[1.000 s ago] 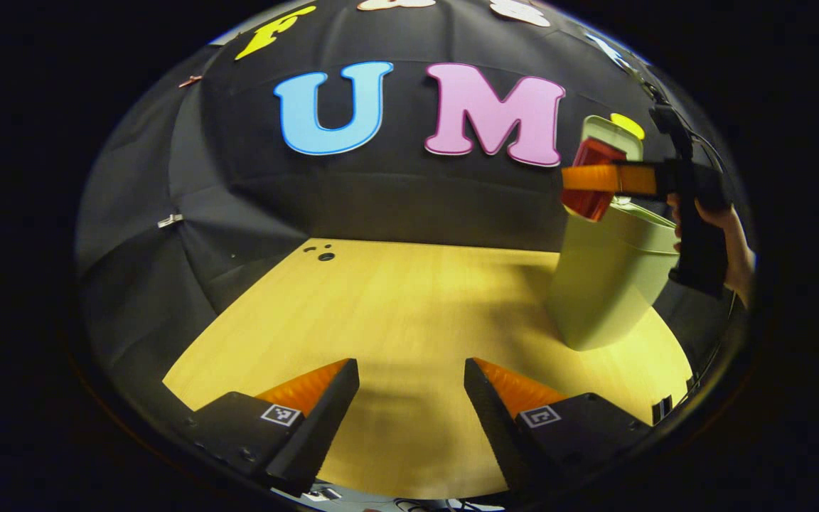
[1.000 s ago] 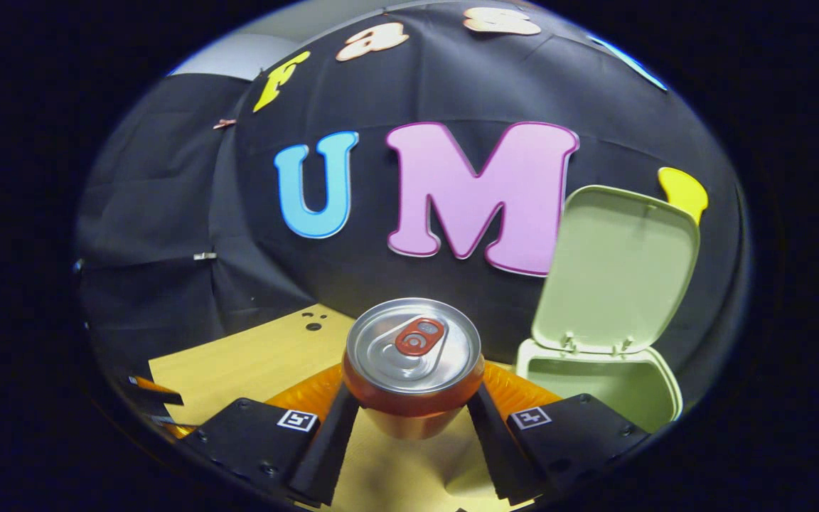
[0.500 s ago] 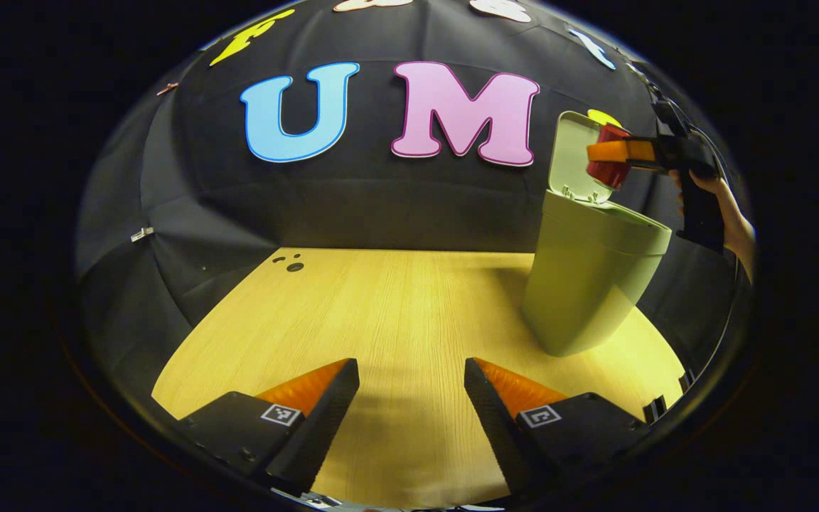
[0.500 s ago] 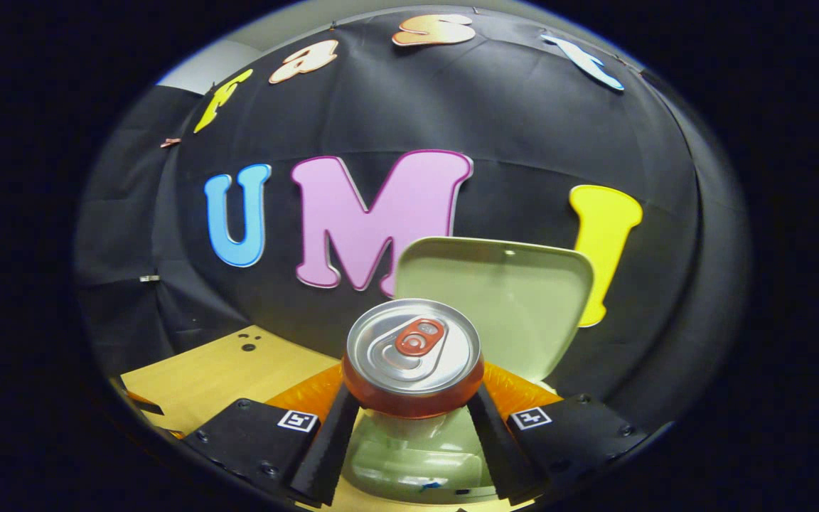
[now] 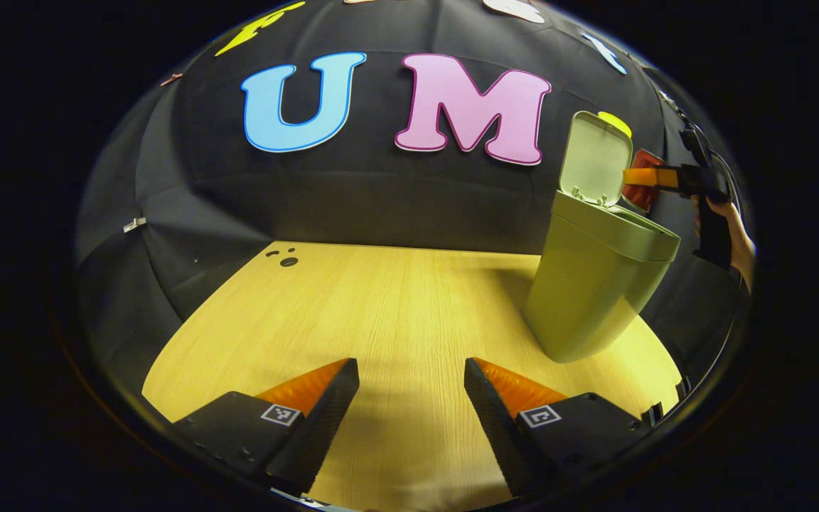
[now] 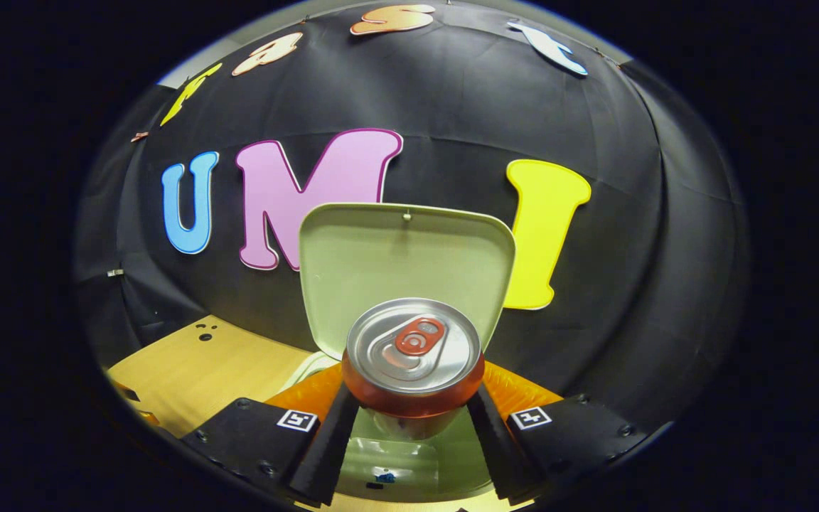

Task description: Press the lid of the desktop garbage bin to open it, pick up the crumpled paper on the desktop and throw it into the bin, then pick up the pop can on the desktop and drop it into the bin, and finally close the garbage bin lid.

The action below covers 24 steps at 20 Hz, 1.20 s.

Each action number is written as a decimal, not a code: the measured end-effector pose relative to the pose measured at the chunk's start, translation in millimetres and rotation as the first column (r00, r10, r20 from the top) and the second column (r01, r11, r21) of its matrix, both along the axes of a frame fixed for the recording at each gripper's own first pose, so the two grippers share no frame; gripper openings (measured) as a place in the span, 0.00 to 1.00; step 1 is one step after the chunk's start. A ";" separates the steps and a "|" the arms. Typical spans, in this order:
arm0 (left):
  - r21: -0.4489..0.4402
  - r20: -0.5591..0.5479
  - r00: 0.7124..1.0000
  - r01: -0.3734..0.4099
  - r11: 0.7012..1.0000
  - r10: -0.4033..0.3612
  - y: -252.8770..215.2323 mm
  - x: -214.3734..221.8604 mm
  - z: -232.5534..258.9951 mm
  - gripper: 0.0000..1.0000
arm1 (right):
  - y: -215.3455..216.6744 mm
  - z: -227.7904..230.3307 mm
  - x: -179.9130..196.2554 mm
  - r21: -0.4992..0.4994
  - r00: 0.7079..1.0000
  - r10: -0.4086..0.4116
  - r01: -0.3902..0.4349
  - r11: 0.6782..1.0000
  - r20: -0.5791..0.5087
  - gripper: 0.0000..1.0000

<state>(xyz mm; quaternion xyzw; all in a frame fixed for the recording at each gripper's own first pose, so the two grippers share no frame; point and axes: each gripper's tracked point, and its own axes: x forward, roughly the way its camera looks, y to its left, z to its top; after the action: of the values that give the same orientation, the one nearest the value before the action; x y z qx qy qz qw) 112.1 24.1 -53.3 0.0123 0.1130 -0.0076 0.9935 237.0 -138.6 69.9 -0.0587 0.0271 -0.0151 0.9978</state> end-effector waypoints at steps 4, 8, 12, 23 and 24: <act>-0.022 -0.016 1.000 -0.007 1.000 0.007 4.7 12.1 -6.0 0.96 | -4.1 -19.7 -1.3 0.003 0.999 -0.023 0.023 1.000 -0.036 0.83; -0.047 -0.036 0.999 -0.009 0.999 0.007 5.0 18.5 -11.3 0.96 | -3.2 -36.0 -0.3 0.008 0.997 -0.032 0.033 0.999 -0.076 0.83; -0.057 -0.049 0.999 -0.015 0.998 0.013 7.6 18.5 -17.9 0.96 | -1.7 -43.8 3.8 0.023 0.995 -0.036 0.039 0.999 -0.092 0.85; -0.083 -0.080 0.995 -0.058 0.995 0.051 30.9 16.9 -24.4 0.96 | 17.2 6.4 4.5 -0.010 0.999 -0.030 0.031 0.999 0.020 0.98; -0.082 -0.083 0.995 -0.060 0.995 0.054 32.9 16.3 -24.7 0.96 | 19.4 16.5 3.7 -0.008 0.999 -0.027 0.027 1.000 0.037 0.98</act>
<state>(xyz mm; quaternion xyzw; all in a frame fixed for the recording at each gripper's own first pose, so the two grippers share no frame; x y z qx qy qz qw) 128.3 57.1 -78.0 -0.0334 0.1528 0.0156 0.9876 240.7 -119.2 86.4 -0.0625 0.0095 -0.0296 0.9976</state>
